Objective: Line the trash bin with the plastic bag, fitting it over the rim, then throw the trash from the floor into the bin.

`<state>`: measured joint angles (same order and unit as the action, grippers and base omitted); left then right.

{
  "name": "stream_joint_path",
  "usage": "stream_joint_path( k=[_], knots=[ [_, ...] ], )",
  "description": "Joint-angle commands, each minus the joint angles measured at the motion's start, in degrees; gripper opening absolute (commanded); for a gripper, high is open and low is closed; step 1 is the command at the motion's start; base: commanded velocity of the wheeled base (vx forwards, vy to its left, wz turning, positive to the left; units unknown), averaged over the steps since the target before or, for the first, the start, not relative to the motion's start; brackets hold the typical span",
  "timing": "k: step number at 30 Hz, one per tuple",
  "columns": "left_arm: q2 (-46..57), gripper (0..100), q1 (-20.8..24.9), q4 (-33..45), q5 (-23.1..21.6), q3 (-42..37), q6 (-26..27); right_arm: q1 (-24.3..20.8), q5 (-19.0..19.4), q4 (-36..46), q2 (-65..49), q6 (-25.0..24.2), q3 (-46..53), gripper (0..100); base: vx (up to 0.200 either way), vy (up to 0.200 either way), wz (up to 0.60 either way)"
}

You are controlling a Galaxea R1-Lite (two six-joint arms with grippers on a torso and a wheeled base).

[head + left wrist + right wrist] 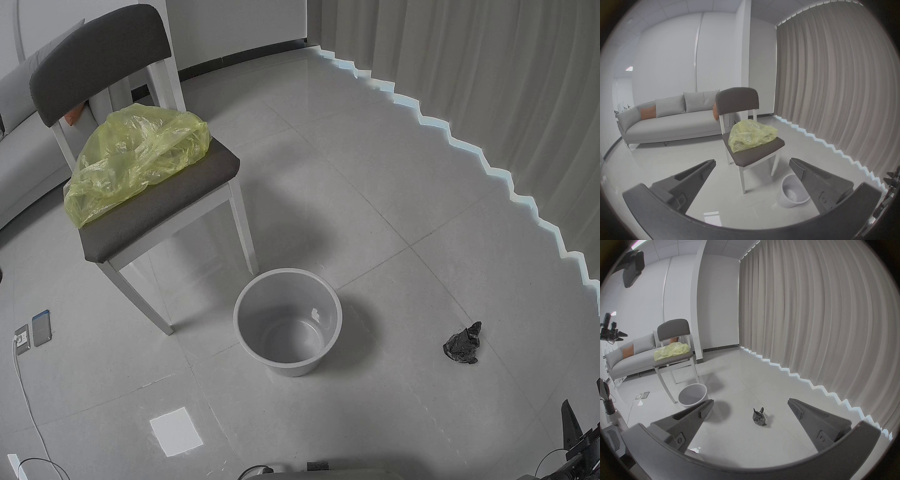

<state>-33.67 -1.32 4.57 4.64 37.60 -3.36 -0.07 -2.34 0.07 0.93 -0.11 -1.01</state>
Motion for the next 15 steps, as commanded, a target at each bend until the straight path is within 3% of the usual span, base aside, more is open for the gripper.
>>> stream_joint_path(
  k=[1, 8, 15],
  knots=[
    [-36.64, 100, -5.63, -6.33, 3.44, 13.64, 5.91, -0.01, -0.30, 0.01, -0.93, -0.15, 1.01, 100, 0.000, 0.000, 0.00],
    [-50.09, 100, -9.32, -16.35, 3.97, 14.35, 5.91, -0.01, -0.38, 0.01, -0.93, -0.15, 0.92, 100, 0.000, 0.000, 0.00],
    [-56.77, 100, -11.60, -17.23, 4.41, 18.04, 5.56, -0.01, -0.38, 0.01, -0.93, -0.15, 1.01, 100, 0.000, 0.000, 0.00]
  ],
)
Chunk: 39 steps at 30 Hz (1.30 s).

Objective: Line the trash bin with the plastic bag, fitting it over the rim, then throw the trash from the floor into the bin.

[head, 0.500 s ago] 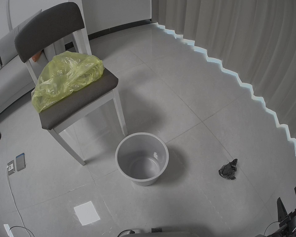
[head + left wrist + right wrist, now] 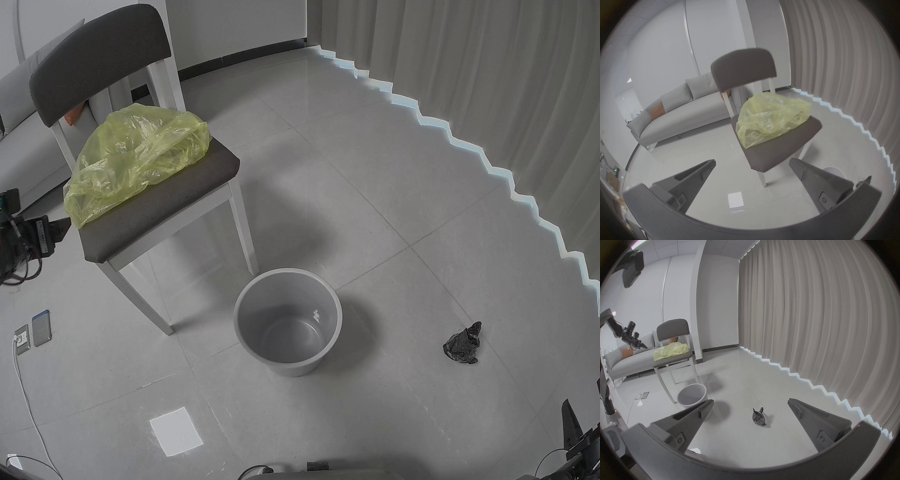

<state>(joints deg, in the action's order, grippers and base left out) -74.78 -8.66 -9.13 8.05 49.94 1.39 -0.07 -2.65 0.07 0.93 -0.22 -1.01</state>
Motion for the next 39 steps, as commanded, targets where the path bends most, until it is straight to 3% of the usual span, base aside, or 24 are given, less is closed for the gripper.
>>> stream_joint_path(
  k=[1, 6, 22, 39],
  knots=[
    [-17.24, 100, -5.41, -3.53, 0.92, 7.45, 0.72, -0.01, -0.08, 0.01, -0.93, -0.04, 1.01, 100, 0.000, 0.000, 0.00],
    [-21.55, 100, -7.87, -3.44, 0.74, 12.98, 0.54, -0.01, -0.08, 0.01, -0.93, -0.13, 1.01, 100, 0.000, 0.000, 0.00],
    [-30.52, 100, -4.62, -3.53, 1.09, 24.32, -0.86, -0.01, -0.26, -0.07, -0.93, -0.40, 0.92, 100, 0.000, 0.000, 0.00],
    [-35.79, 100, -7.69, -5.28, 0.39, 29.07, -1.04, -0.01, -0.26, 0.01, -0.93, -0.31, 0.92, 100, 0.000, 0.000, 0.00]
  ],
)
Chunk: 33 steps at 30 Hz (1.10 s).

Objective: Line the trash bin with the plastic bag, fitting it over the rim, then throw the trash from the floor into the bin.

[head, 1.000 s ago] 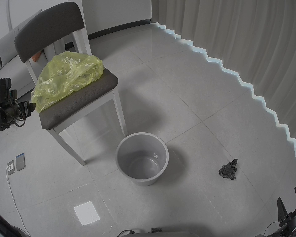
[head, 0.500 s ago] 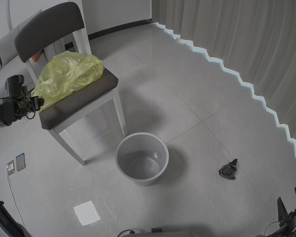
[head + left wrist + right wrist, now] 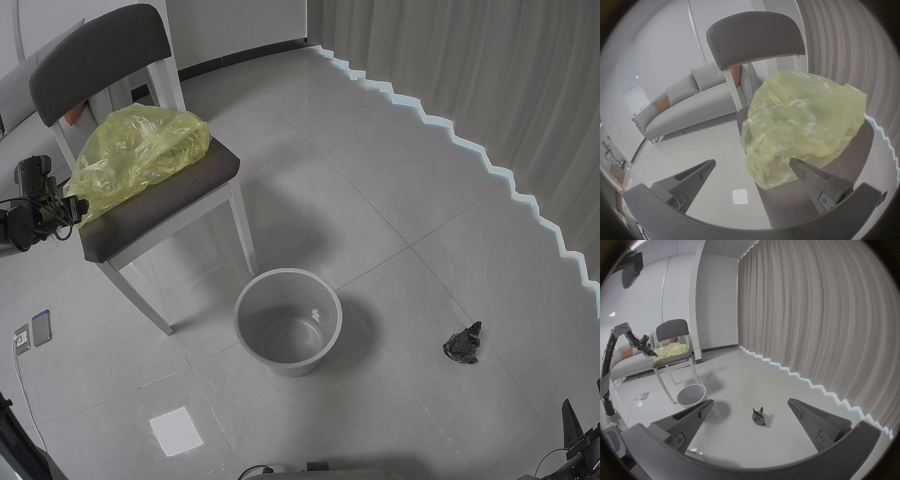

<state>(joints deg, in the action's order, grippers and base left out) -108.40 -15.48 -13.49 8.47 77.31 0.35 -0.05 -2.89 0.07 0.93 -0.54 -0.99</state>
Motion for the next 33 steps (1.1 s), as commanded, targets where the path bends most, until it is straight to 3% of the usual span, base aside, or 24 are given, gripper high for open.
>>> stream_joint_path(
  k=[1, 9, 10, 25, 26, 28, 29, 33],
  knots=[
    [-2.70, 100, -1.22, -1.45, -0.03, 2.23, 0.00, -0.04, -0.01, 0.01, -0.93, 0.01, 0.90, 100, 0.000, 0.000, 0.00],
    [-6.03, 100, -3.06, -2.24, -1.97, 5.22, -1.06, -0.04, -0.01, 0.01, -0.93, 0.10, 0.90, 100, 0.000, 0.000, 0.00],
    [-6.03, 0, -3.06, -2.24, -2.94, 5.22, -1.76, -0.04, -0.01, 0.01, -0.93, 0.10, 0.99, 100, 0.000, 0.000, 0.00],
    [-2.52, 0, -2.62, -2.41, -7.24, 5.39, -5.80, -0.04, 1.75, -0.16, -0.93, 0.98, 0.99, 100, 0.000, 0.000, 0.00],
    [2.49, 0, 0.36, -1.71, -9.09, 4.25, -8.97, -0.04, 3.50, -1.39, -0.93, 1.77, 0.64, 100, 0.000, 0.000, 0.00],
    [5.65, 0, 2.39, -1.01, -10.76, 3.63, -10.29, -0.04, 5.09, -3.24, -0.75, 0.89, -1.65, 100, 0.000, 0.000, 0.00],
    [10.40, 0, 5.37, 1.28, -12.69, 3.02, -10.81, -0.30, 6.84, -4.64, 2.59, -1.49, -8.33, 100, 0.000, 0.000, 0.00],
    [19.19, 0, 14.08, 8.40, -13.57, 5.30, -10.72, 0.31, 7.28, -5.35, 15.60, -3.16, -17.29, 100, 0.000, 0.000, 0.00]
  ],
)
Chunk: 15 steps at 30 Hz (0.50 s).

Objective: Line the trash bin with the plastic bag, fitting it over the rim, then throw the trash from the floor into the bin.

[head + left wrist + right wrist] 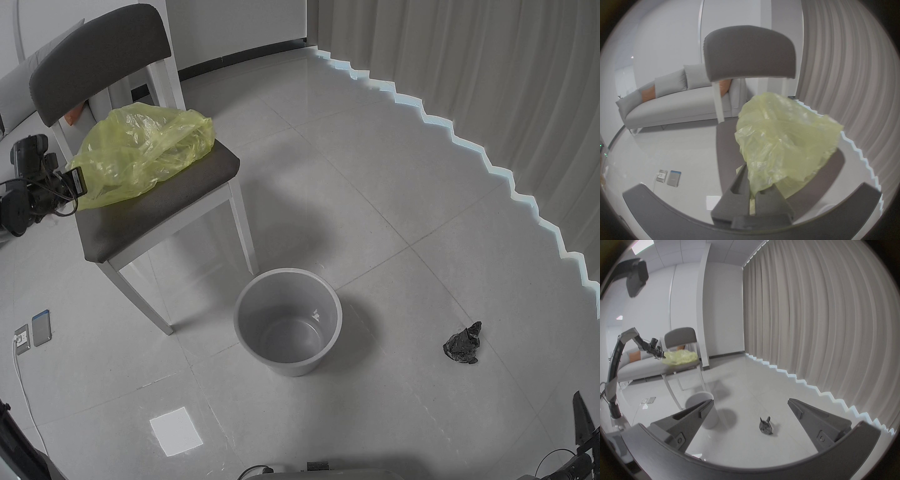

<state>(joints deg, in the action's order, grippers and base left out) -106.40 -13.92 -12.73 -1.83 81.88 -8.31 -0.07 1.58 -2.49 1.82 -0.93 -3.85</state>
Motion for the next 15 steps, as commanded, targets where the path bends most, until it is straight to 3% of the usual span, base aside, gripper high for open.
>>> stream_joint_path(
  k=[1, 2, 4, 10, 11, 12, 14, 15],
  knots=[
    [19.21, 0, 15.24, 9.65, -3.27, 2.32, -1.88, 0.34, 2.81, -3.14, 17.87, -2.76, -15.84, 100, 0.000, 0.000, 0.00],
    [19.21, 0, 15.24, 9.65, -3.27, 2.32, -1.88, 0.34, 2.81, -3.14, 17.87, -2.76, -15.84, 100, 0.000, 0.000, 0.00],
    [24.13, 0, 23.77, 18.09, -3.36, 7.68, -1.62, 0.25, 3.51, -5.25, 25.87, -2.68, -21.02, 100, 0.000, 0.000, 0.00],
    [28.97, 0, 42.84, 35.14, -3.44, 23.15, 0.76, -3.09, 3.34, -7.71, 44.06, -3.03, -36.05, 100, 0.000, 0.000, 0.00],
    [28.97, 0, 42.84, 35.14, -3.44, 23.15, 0.76, -3.09, 3.34, -7.71, 44.06, -3.03, -36.05, 100, 0.000, 0.000, 0.00],
    [29.06, 0, 47.23, 40.68, -3.27, 27.28, 4.27, -4.50, 2.90, -7.71, 48.72, -3.03, -40.01, 100, 0.000, 0.000, 0.00],
    [28.97, 0, 48.90, 44.98, -2.74, 29.21, 7.44, -5.38, 2.90, -7.71, 51.45, -3.03, -42.11, 100, 0.000, 0.000, 0.00],
    [28.88, 0, 50.04, 51.66, -2.39, 31.67, 12.18, -6.52, 2.81, -7.71, 55.22, -3.03, -44.75, 100, 0.000, 0.000, 0.00]
  ],
)
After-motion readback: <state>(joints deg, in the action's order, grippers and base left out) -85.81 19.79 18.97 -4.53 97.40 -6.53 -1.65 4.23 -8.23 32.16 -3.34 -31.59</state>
